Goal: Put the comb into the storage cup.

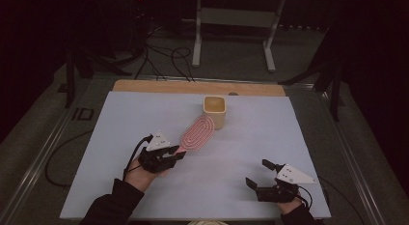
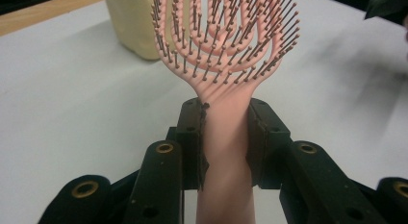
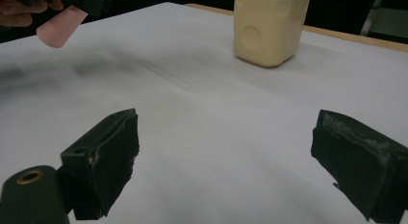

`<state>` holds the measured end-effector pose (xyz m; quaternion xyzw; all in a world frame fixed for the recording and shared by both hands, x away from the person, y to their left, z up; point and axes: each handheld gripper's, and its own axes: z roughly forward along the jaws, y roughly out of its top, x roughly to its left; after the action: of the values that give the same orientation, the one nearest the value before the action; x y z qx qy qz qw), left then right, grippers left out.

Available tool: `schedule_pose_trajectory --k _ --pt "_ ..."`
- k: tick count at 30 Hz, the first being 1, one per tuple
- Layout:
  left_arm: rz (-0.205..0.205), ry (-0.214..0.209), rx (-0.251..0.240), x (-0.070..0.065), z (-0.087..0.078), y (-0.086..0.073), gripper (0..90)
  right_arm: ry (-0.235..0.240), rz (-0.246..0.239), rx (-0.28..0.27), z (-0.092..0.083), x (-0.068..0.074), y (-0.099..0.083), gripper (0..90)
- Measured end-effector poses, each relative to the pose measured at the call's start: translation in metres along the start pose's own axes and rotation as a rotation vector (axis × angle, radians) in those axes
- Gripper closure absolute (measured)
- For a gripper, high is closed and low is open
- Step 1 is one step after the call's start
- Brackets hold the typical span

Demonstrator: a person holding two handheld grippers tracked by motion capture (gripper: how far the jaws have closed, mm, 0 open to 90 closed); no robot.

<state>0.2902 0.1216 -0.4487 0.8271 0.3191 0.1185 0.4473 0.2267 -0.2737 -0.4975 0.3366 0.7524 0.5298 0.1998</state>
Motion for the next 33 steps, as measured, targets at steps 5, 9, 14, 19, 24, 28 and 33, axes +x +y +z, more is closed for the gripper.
schedule_pose_trajectory --k 5,9,14,19,24,28,33 --pt "0.008 -0.011 -0.052 -0.001 0.002 -0.001 70.9 0.0 0.007 0.001 0.0 0.0 0.001 9.1" --pt "0.02 -0.008 -0.078 -0.003 0.005 -0.005 70.8 -0.003 0.01 0.001 0.001 0.001 0.002 9.1" --pt "0.008 -0.013 -0.119 0.001 0.004 -0.01 70.8 -0.008 0.008 -0.004 -0.001 0.003 0.005 9.1" --pt "0.005 -0.034 -0.162 0.005 0.006 -0.017 70.8 -0.016 0.001 -0.008 -0.002 0.004 0.008 9.1" --pt "0.014 -0.041 -0.168 0.004 0.01 -0.021 70.8 -0.022 0.021 -0.009 -0.004 0.008 0.017 9.1" --pt "0.04 -0.057 -0.203 0.002 0.01 -0.023 70.8 -0.021 0.051 -0.031 -0.008 0.014 0.039 9.1" --pt "0.035 -0.074 -0.238 0.002 0.009 -0.027 70.8 0.016 0.044 -0.03 -0.004 0.024 0.066 9.1"
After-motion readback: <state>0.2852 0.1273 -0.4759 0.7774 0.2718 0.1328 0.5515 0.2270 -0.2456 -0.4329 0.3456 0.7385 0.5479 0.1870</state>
